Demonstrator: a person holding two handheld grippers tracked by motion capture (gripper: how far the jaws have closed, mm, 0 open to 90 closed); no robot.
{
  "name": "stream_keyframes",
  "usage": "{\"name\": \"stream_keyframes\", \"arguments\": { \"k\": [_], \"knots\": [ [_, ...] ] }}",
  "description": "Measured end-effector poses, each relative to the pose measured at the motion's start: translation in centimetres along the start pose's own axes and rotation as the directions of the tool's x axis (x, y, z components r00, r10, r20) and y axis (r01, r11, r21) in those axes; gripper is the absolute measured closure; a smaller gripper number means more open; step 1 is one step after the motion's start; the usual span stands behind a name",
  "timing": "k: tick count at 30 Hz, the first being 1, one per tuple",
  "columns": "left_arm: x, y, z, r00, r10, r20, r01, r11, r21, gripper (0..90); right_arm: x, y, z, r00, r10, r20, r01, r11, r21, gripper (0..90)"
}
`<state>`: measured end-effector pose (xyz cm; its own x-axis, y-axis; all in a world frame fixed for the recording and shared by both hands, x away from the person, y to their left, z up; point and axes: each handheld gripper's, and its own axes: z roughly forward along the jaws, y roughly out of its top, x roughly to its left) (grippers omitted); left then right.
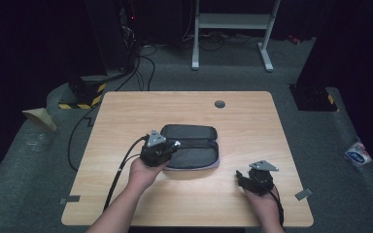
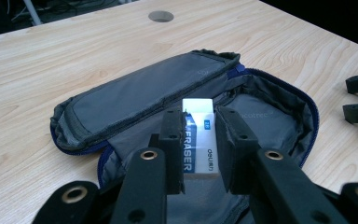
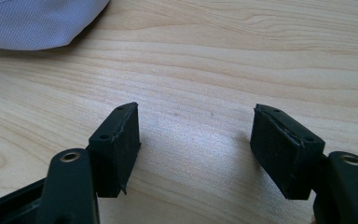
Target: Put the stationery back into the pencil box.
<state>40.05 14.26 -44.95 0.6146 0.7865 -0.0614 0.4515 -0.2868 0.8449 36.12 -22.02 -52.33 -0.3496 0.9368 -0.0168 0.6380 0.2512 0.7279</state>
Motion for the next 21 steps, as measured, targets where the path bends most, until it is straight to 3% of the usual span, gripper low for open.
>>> {"name": "stream_keyframes", "arguments": {
  "k": [3,9,21],
  "knots": [
    [-0.1,-0.1,0.3,1.0000,-0.001,-0.007,0.001,0.9999,0.012,73.1,0.0,0.0,0.0,1.0000,0.000,0.000,0.000,1.000,0.000,32.6],
    [-0.3,-0.6,1.3,0.9986,0.036,-0.038,-0.034,0.9979,0.055,73.2,0.0,0.0,0.0,1.0000,0.000,0.000,0.000,1.000,0.000,32.7],
    [-0.5,-1.6,2.6,0.9963,0.068,-0.052,-0.061,0.9906,0.123,73.0,0.0,0.0,0.0,1.0000,0.000,0.000,0.000,1.000,0.000,32.7]
  ]
}}
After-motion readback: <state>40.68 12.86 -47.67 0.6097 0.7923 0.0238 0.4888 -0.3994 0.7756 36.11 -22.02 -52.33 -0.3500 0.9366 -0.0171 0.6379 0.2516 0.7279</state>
